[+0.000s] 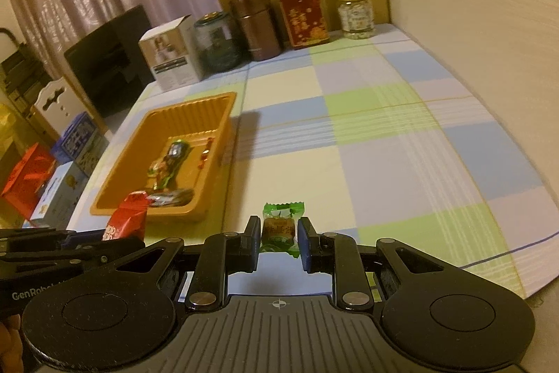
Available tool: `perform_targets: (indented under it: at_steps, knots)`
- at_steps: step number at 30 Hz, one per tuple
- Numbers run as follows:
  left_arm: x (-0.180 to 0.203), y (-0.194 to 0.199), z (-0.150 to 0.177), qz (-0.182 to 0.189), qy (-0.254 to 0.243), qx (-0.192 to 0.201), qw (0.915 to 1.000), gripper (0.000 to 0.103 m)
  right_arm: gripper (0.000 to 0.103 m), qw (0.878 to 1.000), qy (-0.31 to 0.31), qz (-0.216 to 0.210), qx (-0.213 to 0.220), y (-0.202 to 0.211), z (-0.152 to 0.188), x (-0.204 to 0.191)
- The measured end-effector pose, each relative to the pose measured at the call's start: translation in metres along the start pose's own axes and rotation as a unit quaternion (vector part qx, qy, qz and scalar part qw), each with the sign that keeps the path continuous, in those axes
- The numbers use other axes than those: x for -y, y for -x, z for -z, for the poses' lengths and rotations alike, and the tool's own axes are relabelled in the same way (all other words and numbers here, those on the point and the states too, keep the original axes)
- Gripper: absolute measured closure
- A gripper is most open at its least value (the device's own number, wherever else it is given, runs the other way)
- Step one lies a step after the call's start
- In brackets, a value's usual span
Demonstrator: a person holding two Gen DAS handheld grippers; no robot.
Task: Organize snacks
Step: 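Carry both candies over the orange tray and lower them inside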
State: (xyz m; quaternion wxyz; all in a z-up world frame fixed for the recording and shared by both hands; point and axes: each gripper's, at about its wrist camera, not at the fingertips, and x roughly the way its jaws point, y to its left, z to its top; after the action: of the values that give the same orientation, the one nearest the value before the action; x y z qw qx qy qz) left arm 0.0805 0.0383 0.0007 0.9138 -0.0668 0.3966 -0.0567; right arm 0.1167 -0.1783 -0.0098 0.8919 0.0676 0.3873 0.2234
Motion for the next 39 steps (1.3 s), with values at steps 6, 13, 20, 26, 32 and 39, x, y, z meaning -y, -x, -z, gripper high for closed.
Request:
perform_targets:
  at_steps: [6,13,20,26,32,39]
  knots:
    - [-0.014,0.007,0.005,-0.008,0.014,0.002,0.9999,0.080,0.080,1.000,0.015,-0.014,-0.011,-0.011,0.004,-0.020]
    - [-0.027,0.011,0.008,-0.016,0.026,0.005,0.9995,0.080,0.080,0.999,0.027,-0.025,-0.019,-0.021,0.006,-0.035]
    - [-0.038,0.012,0.008,-0.022,0.037,0.007,0.9990,0.080,0.080,0.999,0.036,-0.033,-0.024,-0.029,0.004,-0.046]
    - [-0.050,0.010,0.005,-0.030,0.047,0.008,0.9984,0.080,0.080,0.998,0.044,-0.038,-0.027,-0.038,0.001,-0.054]
    - [-0.064,0.006,0.001,-0.039,0.055,0.008,0.9977,0.080,0.080,0.997,0.051,-0.045,-0.030,-0.049,-0.004,-0.065]
    - [-0.085,0.004,-0.004,-0.051,0.063,0.007,0.9967,0.080,0.080,0.995,0.063,-0.060,-0.039,-0.069,-0.009,-0.083]
